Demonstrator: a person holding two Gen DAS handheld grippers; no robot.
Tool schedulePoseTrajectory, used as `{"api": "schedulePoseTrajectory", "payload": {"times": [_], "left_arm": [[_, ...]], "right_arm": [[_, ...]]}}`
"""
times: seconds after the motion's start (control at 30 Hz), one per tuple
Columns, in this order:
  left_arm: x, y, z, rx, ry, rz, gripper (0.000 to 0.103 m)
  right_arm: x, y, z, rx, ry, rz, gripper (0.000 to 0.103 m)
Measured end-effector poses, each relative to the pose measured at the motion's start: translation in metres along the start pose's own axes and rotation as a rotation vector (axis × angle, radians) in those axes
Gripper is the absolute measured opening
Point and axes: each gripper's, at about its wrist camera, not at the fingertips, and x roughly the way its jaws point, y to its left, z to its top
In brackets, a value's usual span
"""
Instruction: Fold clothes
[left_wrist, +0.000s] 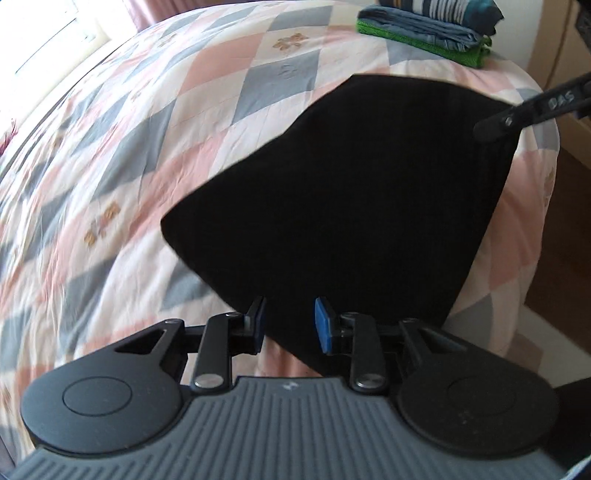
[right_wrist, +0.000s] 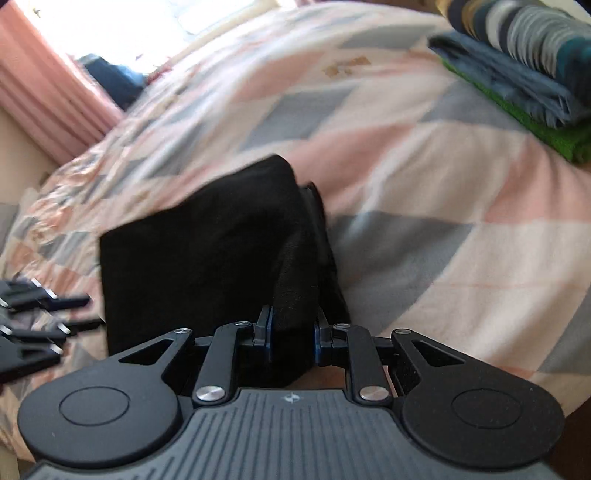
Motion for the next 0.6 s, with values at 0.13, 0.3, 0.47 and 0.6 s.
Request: {"api": "schedulePoseTrajectory", "payload": {"times": [0.13, 0.3, 0.47, 0.6], "left_arm": [[0.012, -0.002, 0.018, -0.082, -0.021, 0.009, 0.026], [0.015, 0.017, 0.038, -0.137, -0.081, 0.067, 0.026], [0.017, 0.030, 0.045, -0.143, -0.132, 0.069, 0.020], [0.041, 0.036, 0.050, -0.162, -0.151, 0.055, 0.020]], "right_arm": [[-0.005, -0.007, 0.004, 0.004, -0.018, -0.017, 0.018], [0.012, -0.009, 0.017, 0.053, 0.045, -0.127, 0.033], [-0.009, 0.023, 0.032, -0.053, -0.147, -0.188, 0.046], [0.018, 0.048, 0.042, -0.225, -0.168, -0.167, 0.042]]}}
